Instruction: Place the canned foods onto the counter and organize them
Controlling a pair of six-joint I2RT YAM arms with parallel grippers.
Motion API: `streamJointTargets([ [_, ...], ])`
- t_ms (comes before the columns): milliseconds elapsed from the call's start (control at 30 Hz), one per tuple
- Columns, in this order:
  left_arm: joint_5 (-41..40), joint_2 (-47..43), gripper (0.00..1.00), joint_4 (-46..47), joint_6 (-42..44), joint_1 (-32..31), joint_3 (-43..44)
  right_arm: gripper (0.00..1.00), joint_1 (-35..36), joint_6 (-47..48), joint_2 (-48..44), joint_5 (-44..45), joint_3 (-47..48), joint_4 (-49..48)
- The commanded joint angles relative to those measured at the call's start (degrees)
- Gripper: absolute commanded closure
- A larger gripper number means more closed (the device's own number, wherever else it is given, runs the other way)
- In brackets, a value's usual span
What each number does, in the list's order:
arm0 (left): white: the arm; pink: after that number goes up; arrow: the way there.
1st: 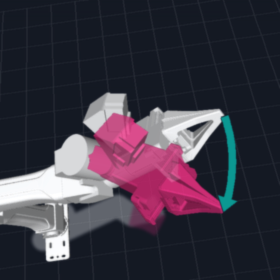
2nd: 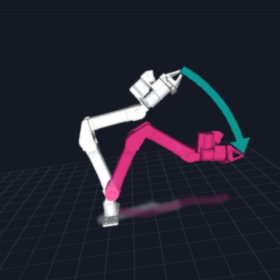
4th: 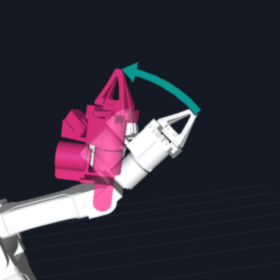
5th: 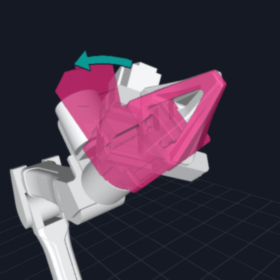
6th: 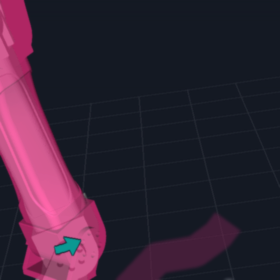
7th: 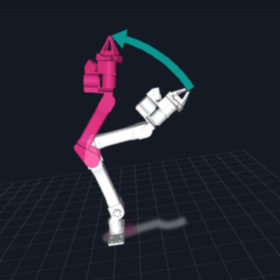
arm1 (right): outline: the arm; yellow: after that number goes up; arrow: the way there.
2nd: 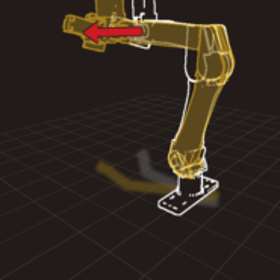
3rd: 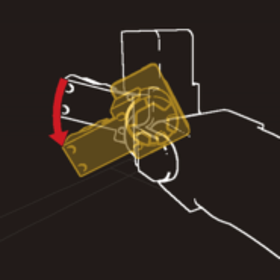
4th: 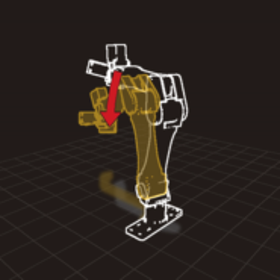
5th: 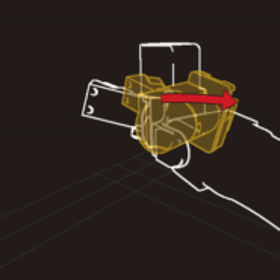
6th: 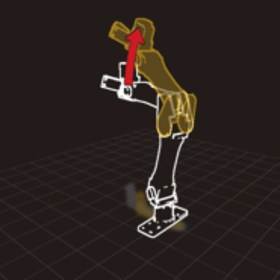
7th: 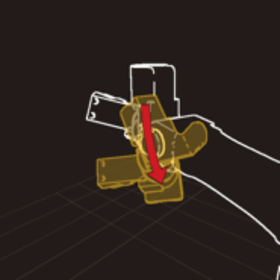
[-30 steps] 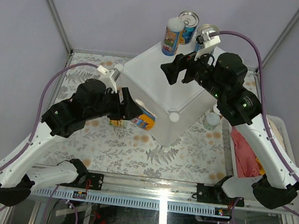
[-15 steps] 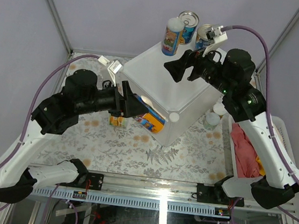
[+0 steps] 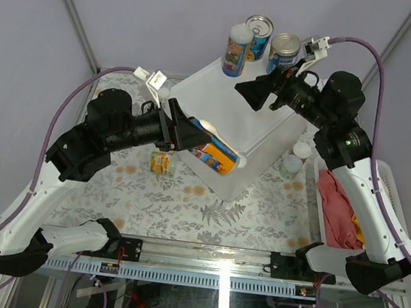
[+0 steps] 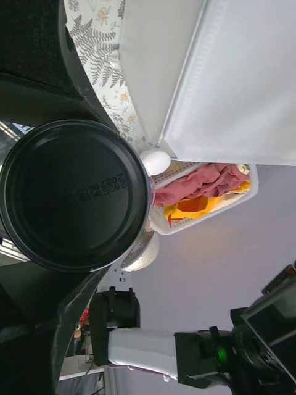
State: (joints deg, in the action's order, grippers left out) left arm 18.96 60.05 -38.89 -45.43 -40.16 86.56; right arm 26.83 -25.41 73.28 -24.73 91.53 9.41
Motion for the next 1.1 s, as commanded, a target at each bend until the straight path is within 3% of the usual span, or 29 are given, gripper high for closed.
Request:
streamJointTargets([
  [0, -1.1, -0.2, 1.0, 14.3, -3.6, -0.4, 3.3, 0.01, -1.8, -4.9, -2.6, -4.4, -1.8, -7.2],
  [467, -12.7, 2.2, 1.0, 21.6, -7.5, -0.3, 3.6, 0.01, -3.2, -15.2, -6.4, 2.1, -8.5, -14.7],
  [1067, -21.5, 5.0, 1.0, 37.9, -12.9, 1.2, -0.1, 0.01, -5.9, -43.7, -12.3, 10.7, -27.0, -38.3],
])
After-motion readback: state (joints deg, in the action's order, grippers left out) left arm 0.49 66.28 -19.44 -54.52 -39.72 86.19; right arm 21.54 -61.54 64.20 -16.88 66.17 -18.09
